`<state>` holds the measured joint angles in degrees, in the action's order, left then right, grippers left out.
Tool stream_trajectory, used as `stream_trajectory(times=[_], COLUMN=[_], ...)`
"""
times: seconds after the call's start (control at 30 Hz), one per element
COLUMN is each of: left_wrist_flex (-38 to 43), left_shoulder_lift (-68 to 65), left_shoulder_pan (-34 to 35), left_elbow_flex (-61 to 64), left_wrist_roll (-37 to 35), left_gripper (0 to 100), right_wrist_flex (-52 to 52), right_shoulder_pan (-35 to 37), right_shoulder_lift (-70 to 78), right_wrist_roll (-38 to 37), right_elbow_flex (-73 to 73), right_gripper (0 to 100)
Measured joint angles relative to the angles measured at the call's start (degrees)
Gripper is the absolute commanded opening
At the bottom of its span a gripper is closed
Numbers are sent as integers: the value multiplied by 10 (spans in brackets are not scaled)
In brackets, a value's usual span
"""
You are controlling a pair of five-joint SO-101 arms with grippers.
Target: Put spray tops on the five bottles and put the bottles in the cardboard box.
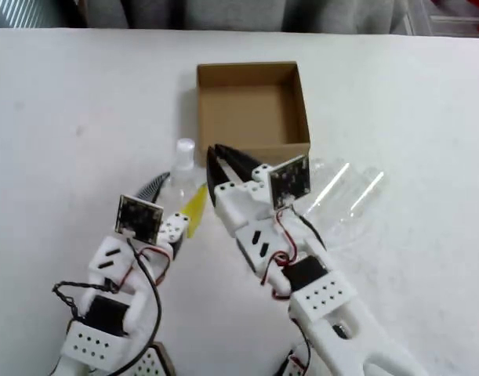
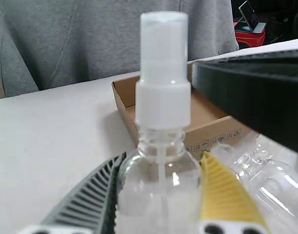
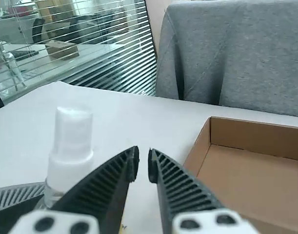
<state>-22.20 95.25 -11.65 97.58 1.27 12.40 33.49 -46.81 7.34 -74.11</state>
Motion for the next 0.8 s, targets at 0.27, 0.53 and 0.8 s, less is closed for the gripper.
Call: stream_trajectory(times=[0.27,0.53,0.8], left_wrist_flex=[0,0,0], left_shoulder_lift=[0,0,0], left_shoulder_pan=[0,0,1], left_elbow_flex=[0,0,0], left_wrist_roll=[0,0,-1], left_gripper=[98,98,98], right_wrist_flex=[54,77,79], right_shoulder_pan=[0,5,36], right_shoulder_lift=[136,145,89], right_wrist_roll=[0,0,0], right_elbow_flex=[30,38,18], right_gripper=[16,16,16])
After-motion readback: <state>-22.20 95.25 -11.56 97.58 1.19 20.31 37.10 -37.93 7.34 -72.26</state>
